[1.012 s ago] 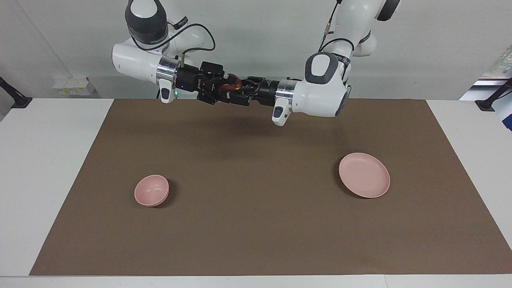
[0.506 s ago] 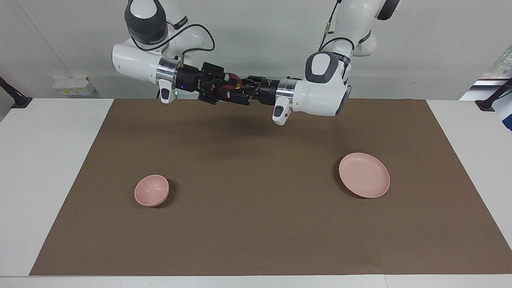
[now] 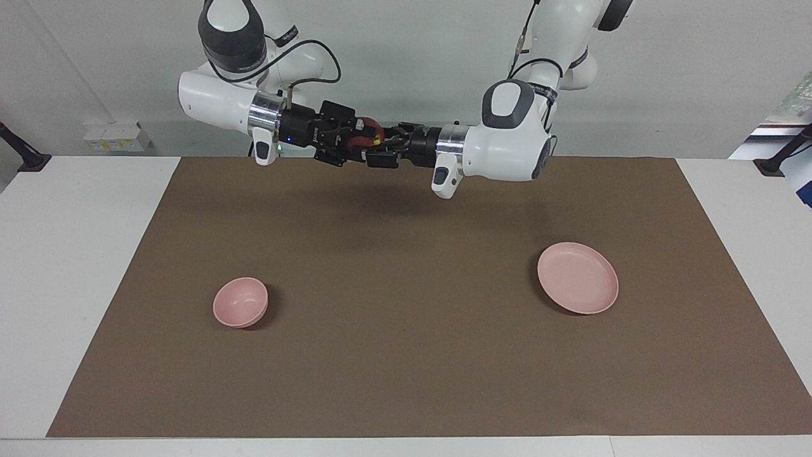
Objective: Move apple from plate to bowl
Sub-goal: 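Open the left gripper and pull it back from the apple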
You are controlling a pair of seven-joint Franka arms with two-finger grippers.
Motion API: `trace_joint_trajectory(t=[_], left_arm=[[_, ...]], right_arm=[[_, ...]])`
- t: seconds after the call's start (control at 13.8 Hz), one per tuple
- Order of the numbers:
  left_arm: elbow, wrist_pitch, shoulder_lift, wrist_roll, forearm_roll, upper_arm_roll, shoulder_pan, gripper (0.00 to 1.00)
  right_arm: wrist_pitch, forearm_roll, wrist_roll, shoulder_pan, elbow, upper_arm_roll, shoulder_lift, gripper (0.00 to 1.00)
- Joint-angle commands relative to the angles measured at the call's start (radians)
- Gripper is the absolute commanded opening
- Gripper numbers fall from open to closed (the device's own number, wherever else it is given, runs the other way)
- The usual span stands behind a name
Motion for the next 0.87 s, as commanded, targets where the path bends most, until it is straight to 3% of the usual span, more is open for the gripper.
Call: trace_joint_trajectory(t=[0.0,0.29,0.8], left_arm=[[-0.023,0.027,-0.023,0.000,0.135,0.009,0.013,1.00],[-0.026,0.115,-0.019,-0.008,0.404,0.013,0.020,1.00],[-0.025,0.112,-0.011,0.010,0.849,0.018,0.106,1.00]], right_arm=[[-0.004,-0.021,0.020,-0.018,0.000,0.003,-0.007,0.02],[0.011,-0.126,0.022,-0.030,0.006,0.002,0.007,0.01],[0.263,-0.603,0.094,-0.046,0.091,0.000,0.128,0.00]])
